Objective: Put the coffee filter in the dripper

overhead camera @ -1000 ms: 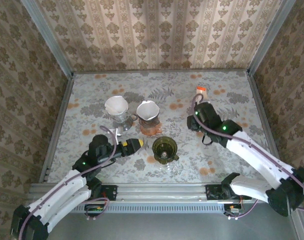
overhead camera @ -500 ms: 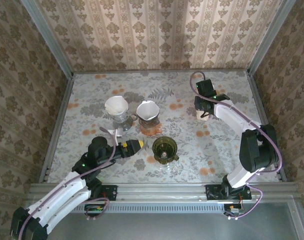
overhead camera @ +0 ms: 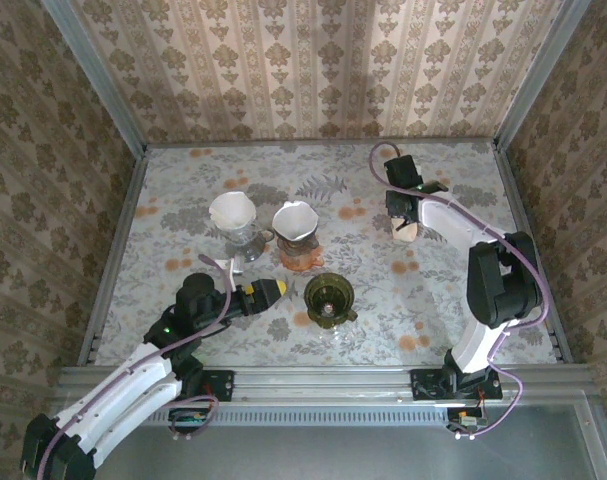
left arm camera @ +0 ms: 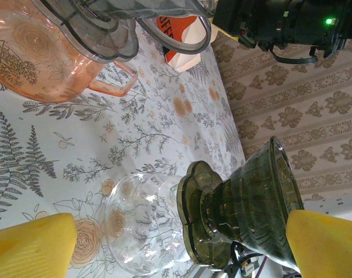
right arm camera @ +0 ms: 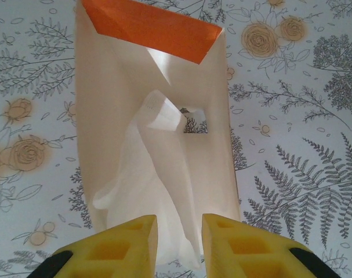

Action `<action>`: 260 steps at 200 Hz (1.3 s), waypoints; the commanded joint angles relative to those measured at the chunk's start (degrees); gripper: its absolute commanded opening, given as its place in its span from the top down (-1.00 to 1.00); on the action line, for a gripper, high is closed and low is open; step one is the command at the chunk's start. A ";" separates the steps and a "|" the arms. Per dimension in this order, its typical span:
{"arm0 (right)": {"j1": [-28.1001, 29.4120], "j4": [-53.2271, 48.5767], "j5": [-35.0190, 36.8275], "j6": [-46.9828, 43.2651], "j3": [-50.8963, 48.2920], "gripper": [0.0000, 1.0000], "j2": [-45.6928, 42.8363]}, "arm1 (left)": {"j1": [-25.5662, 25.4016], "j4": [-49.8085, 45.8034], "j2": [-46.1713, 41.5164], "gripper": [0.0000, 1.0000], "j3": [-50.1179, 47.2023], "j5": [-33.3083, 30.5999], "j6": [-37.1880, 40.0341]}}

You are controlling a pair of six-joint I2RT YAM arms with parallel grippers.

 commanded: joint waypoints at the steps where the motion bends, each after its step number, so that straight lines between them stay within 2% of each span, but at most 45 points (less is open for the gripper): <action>1: 0.01 -0.24 2.71 -1.75 2.22 0.43 1.91 | -0.20 0.45 -0.61 -0.91 -0.67 -0.31 -0.48; 54: 0.00 0.00 3.59 -2.17 3.45 0.48 5.73 | -0.21 0.34 -0.61 -0.91 -0.76 -0.50 -0.61; 112: 0.27 2.04 4.89 -2.51 0.83 0.96 2.21 | -0.30 0.03 -0.79 -0.99 -0.59 -0.69 -0.53; 142: 1.27 0.79 5.76 -0.91 -2.37 1.00 -4.84 | -0.28 0.06 -0.80 -1.00 -0.40 -0.75 -0.40; 169: 2.83 -1.66 5.30 2.39 -7.03 1.00 -14.81 | -0.25 0.26 -0.88 -1.00 -0.32 -0.69 -0.31; 209: 9.98 -11.35 3.83 6.56 -12.41 1.00 -33.22 | -0.29 0.38 -1.36 -0.99 -0.15 -0.31 -0.09; 231: 15.28 -20.40 -1.13 9.16 -11.39 1.00 -41.44 | -0.28 0.03 -1.83 -1.00 -0.10 -0.27 0.29; 260: 20.44 -33.73 -14.55 12.00 -4.75 1.00 -45.30 | -0.21 -0.77 -2.27 -1.00 0.28 -0.05 1.00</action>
